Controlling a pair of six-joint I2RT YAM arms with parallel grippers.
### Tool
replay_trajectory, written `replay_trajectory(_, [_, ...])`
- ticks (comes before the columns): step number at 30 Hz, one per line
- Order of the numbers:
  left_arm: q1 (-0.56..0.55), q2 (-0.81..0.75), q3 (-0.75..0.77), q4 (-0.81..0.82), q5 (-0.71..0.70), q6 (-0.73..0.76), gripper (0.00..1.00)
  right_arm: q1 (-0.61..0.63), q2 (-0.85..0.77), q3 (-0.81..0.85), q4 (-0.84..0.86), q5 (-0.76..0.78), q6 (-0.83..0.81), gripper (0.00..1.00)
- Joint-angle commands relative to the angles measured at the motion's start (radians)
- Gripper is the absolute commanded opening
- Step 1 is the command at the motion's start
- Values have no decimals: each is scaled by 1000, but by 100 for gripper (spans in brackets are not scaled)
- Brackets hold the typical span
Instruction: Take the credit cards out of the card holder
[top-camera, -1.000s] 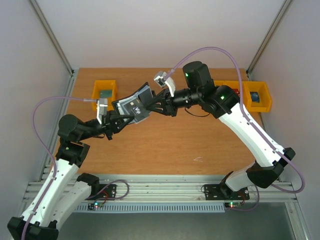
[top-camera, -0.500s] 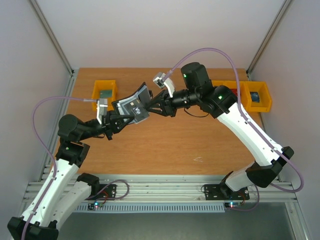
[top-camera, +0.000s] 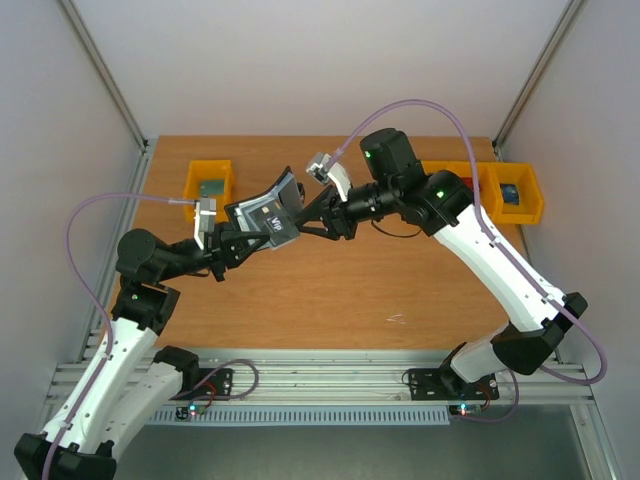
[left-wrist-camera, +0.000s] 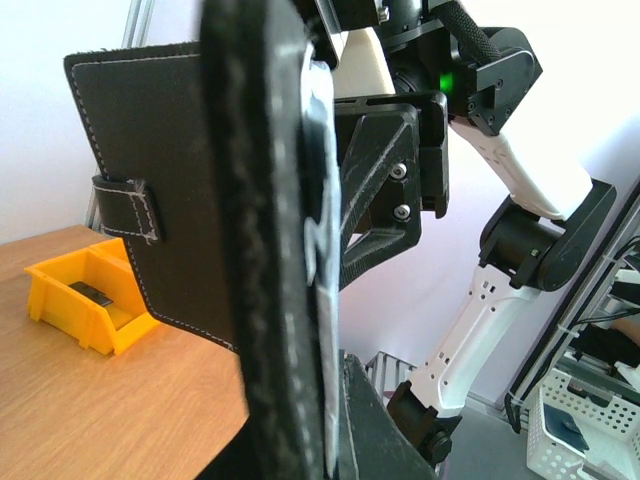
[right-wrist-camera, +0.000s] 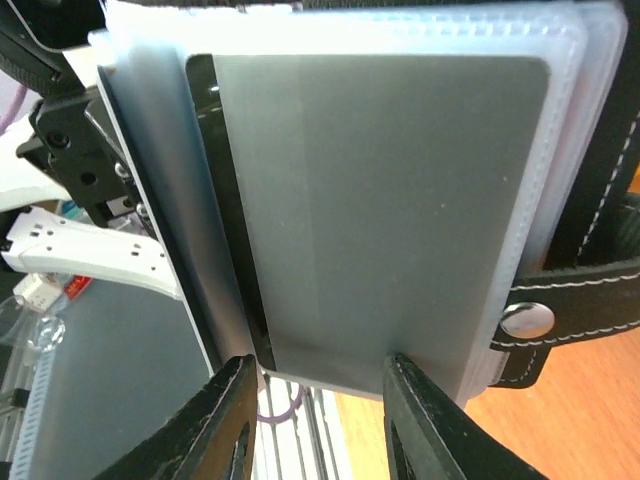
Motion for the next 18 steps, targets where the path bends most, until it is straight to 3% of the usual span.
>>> replay_trajectory(1, [1, -6, 0, 53, -5, 14, 0, -5, -44, 43, -70, 6, -66, 34])
replay_trajectory(12, [0, -6, 2, 50, 2, 17, 0, -5, -36, 36, -41, -51, -34, 35])
replay_trajectory(18, [0, -6, 5, 54, 5, 18, 0, -2, 1, 35, 2, 26, 16, 22])
